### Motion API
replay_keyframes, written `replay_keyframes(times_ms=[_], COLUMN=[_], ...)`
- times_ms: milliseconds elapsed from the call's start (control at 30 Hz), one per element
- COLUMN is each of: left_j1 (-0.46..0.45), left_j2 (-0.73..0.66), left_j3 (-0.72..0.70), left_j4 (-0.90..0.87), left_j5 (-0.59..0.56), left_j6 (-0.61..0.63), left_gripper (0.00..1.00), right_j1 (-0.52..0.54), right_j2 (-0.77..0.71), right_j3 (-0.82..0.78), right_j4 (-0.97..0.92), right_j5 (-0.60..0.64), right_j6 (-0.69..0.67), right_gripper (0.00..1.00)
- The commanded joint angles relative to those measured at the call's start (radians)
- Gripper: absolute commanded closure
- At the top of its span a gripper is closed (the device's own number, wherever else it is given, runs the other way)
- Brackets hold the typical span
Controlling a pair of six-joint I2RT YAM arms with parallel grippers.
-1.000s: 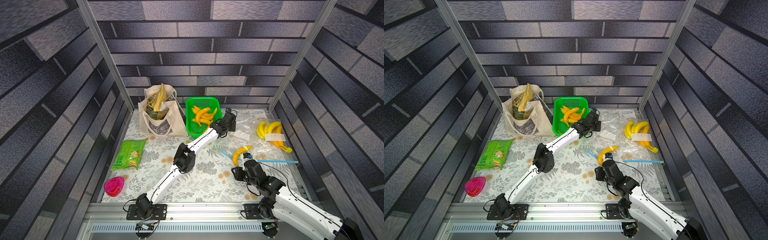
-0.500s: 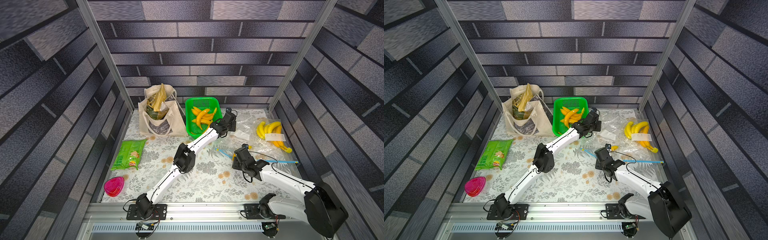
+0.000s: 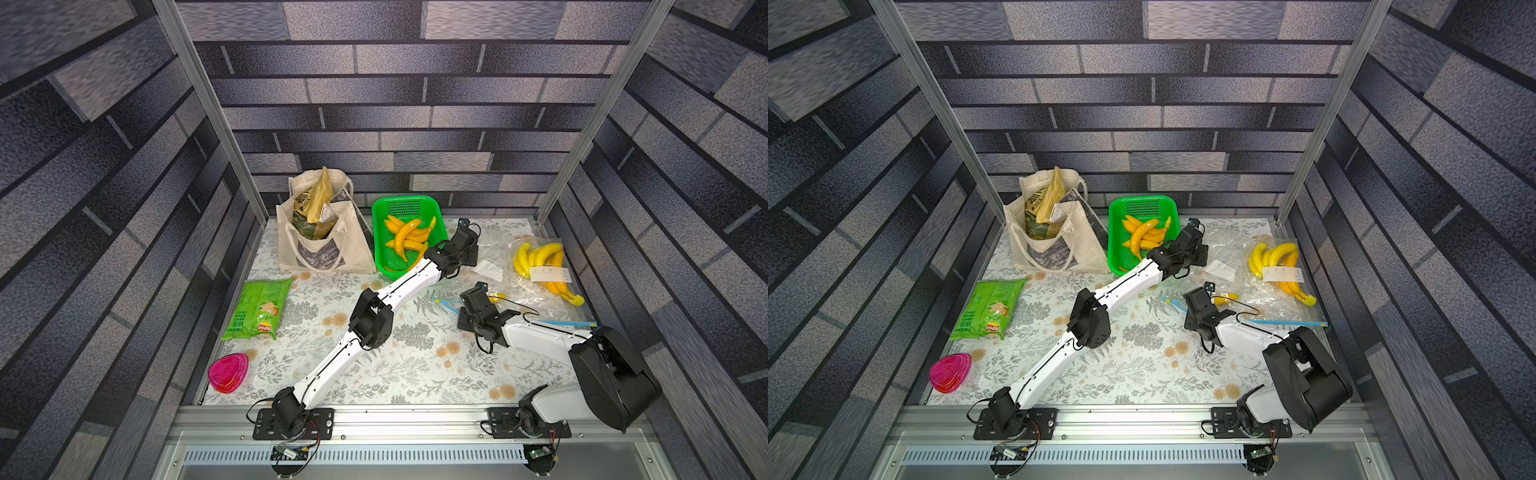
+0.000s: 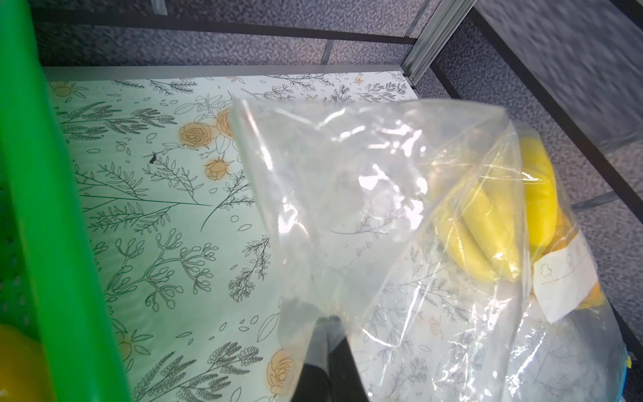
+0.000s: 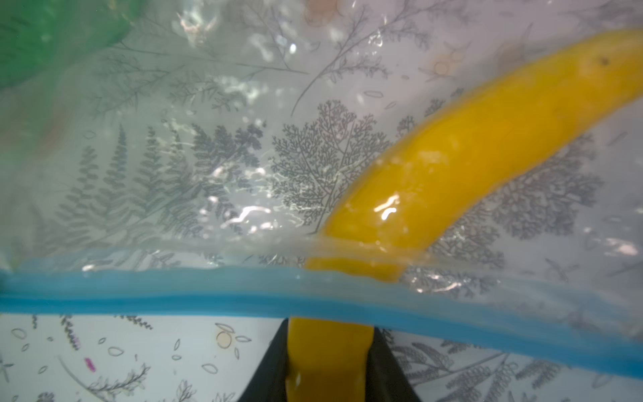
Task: Open the zip-top bag and take out the banana
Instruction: Pick up the banana from the zipper food storage bag.
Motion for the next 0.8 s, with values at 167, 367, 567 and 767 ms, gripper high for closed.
replay_keyframes(times_ms=[167, 367, 567, 767], left_j1=[-0.008, -0.005, -0.007, -0.010], left_j2=[-0.006, -0.001, 0.004, 0.000], left_j3=[0.020, 0.020, 0.021, 0.023], left_j4=[0.018, 0.027, 0.040, 0.026], left_j5=[0.021, 0.022, 0.028, 0.035], left_j6=[0.031, 0.030, 0.028, 0.029], left_gripper=[0.94, 0.89, 0.91, 0.84], right_j1=[0.068, 0.176, 0.271, 0.400], right_j2=[-0.179, -0.371, -0.528, -0.569], right_j3=[-0.084, -0.176, -0.201, -0.201], right_j4=[-0.050, -0.099, -0.189, -0.168], right_j5=[-0.116, -0.185, -0.210, -0.225], right_j6=[-0.010, -0.001, -0.017, -0.035], right_gripper=[0.85, 0.84, 0.84, 0.85])
